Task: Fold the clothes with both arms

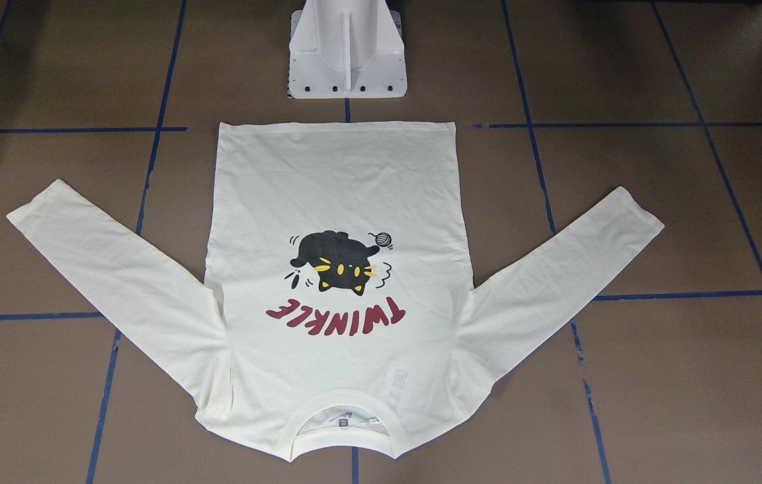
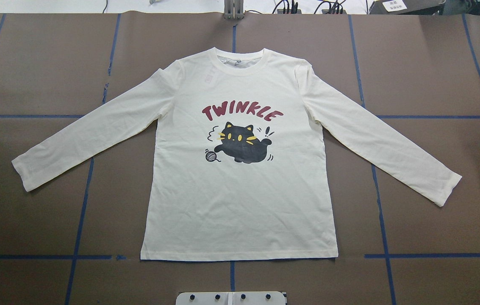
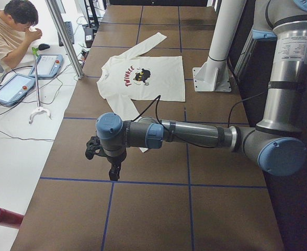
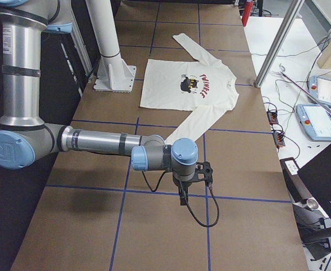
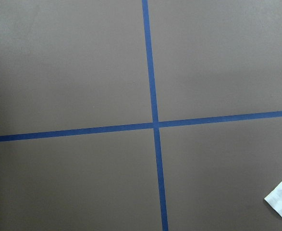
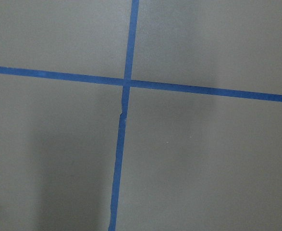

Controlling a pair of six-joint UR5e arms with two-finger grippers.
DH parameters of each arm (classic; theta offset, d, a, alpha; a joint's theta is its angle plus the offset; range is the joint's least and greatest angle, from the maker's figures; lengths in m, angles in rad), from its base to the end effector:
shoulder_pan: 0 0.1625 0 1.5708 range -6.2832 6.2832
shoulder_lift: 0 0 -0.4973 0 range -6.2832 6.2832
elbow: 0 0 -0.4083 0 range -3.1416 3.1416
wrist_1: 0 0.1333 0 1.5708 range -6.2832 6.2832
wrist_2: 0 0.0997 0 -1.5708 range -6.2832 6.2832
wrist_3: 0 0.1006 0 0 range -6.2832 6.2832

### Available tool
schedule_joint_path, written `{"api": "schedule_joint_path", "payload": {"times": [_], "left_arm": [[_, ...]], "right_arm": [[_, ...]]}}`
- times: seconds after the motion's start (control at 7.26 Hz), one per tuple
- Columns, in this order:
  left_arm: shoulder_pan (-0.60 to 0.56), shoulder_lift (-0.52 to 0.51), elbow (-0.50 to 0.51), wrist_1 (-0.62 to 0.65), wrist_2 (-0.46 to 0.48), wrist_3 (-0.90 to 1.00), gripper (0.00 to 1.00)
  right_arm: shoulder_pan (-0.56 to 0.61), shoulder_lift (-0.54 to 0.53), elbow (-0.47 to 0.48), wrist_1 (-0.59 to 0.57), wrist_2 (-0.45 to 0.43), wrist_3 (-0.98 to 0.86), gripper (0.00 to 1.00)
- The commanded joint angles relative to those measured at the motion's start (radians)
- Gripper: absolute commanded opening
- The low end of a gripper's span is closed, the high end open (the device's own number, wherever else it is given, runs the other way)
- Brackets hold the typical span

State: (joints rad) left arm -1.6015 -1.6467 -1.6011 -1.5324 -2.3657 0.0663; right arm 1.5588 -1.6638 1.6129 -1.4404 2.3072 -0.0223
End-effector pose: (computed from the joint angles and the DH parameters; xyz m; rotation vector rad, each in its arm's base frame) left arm -0.0783 -0.5458 0.6786 0.1027 0.7906 0.0606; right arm 0.0601 -0.4676 0.7448 0.0797 -0.7357 -0.0620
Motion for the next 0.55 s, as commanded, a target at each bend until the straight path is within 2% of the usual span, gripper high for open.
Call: {"api": "schedule_joint_path", "payload": {"times": [0.0, 0.41], "left_arm": [[0.002, 0.001, -0.008, -0.033, -0.001, 0.001, 1.00], [0.018, 0.001, -0.037, -0.044, 0.011, -0.003, 1.00]], "right_arm": [[0.000, 0.004, 0.004, 0.000, 0.000, 0.002, 1.00], [-0.002, 0.034, 0.042, 0.002, 0.001, 0.007, 1.00]]}}
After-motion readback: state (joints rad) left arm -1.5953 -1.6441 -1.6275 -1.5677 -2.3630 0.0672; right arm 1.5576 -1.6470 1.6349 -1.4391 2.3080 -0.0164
